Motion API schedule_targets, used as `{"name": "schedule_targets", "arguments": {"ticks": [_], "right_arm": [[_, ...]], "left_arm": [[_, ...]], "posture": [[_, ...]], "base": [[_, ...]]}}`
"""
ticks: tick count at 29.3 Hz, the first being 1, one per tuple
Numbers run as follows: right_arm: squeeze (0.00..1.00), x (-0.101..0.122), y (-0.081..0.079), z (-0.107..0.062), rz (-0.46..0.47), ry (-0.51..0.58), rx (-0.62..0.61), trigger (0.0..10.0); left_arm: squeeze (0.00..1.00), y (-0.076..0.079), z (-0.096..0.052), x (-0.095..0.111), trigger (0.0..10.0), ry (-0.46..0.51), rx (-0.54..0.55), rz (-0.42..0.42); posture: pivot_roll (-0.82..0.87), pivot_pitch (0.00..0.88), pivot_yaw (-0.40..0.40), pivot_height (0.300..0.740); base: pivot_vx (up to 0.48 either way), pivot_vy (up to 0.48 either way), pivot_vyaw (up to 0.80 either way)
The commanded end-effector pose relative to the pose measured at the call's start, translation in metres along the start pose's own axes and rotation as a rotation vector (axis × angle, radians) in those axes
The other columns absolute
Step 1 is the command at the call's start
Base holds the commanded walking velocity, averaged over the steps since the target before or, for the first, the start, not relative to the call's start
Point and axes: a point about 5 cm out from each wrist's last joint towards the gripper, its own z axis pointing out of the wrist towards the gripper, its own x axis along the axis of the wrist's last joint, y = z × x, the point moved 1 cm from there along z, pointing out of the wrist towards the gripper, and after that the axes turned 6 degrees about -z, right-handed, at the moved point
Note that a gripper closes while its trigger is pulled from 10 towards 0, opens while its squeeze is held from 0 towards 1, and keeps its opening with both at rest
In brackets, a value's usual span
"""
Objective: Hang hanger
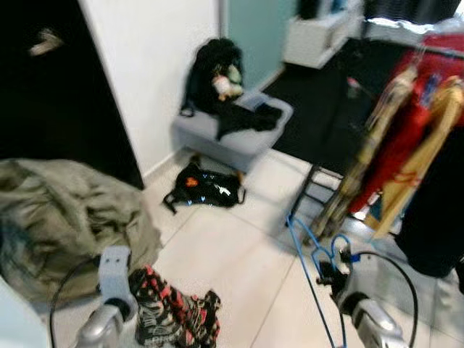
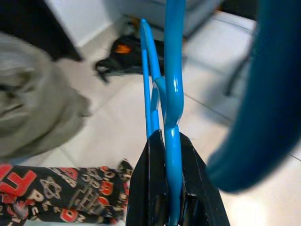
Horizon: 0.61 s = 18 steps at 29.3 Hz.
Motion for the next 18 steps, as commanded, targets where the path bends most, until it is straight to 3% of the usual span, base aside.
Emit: {"name": "schedule_targets", "arguments": {"ticks": [1, 18], "right_arm": [[0.00, -0.0093, 0.0006, -0.0053, 0.010, -0.023, -0.005, 10.0], [0.00, -0.0104, -0.0017, -0.0061, 0.025, 0.005, 0.025, 10.0]], "left_arm": [[0.00, -0.0003, -0.0010, 0.0057, 10.0, 0.038, -0.004, 0.005], [0.00, 0.0009, -0.0022, 0.0089, 10.0, 0.089, -0.011, 0.008]], "posture": [[-0.03, 0.115, -0.006, 0.740], [-0.03, 0.117, -0.007, 0.740]], "base": [[0.000, 0.000, 0.76], [0.000, 0.000, 0.76]]}}
